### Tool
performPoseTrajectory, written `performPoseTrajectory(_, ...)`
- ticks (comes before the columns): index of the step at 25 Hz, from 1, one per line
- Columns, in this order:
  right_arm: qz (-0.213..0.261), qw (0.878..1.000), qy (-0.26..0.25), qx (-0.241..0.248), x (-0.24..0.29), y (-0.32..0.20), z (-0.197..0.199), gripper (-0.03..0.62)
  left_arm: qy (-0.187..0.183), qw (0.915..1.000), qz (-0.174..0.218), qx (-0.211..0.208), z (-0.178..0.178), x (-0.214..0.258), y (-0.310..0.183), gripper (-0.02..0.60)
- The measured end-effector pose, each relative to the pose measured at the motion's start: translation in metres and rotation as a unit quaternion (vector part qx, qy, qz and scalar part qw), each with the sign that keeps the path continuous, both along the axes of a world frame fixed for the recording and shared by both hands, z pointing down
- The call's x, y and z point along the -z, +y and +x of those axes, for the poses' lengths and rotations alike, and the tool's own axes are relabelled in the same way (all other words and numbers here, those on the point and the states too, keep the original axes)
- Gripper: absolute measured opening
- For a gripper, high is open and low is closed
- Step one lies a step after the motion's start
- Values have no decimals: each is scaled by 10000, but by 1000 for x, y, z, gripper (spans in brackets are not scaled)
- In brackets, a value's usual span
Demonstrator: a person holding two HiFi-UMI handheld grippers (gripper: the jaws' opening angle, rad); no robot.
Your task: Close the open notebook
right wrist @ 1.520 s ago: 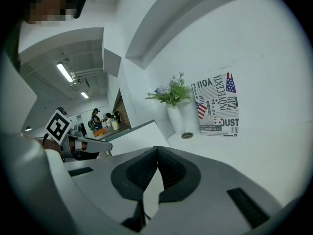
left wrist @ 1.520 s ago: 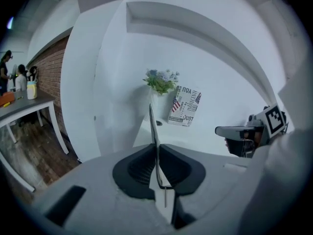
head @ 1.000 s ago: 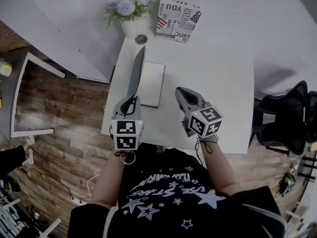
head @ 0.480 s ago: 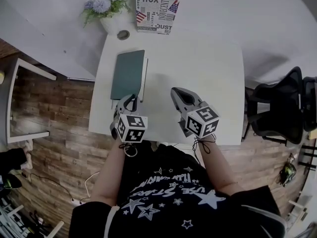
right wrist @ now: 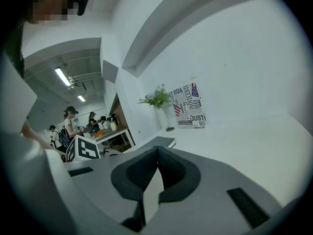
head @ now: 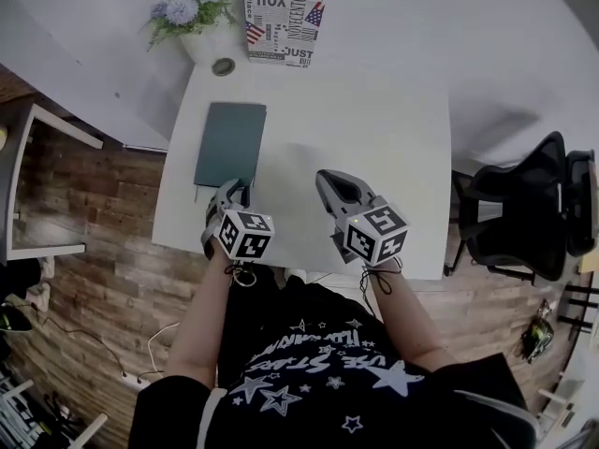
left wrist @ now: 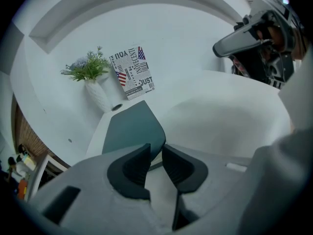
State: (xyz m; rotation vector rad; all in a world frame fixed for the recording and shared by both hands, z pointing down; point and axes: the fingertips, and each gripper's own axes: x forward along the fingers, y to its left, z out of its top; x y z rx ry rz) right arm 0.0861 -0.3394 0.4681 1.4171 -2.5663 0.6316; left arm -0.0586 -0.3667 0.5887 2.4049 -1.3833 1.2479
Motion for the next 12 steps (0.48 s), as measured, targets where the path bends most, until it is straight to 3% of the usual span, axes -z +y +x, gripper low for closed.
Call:
performPoseTrajectory(6,38,9991,100,420,-5,15,7,2,241,9988,-415,-11,18,-5,19,194)
performPoseTrajectory(12,48,9989,-83,464,-6,28,12,2,628,9976,-197,222,27,20,50,198)
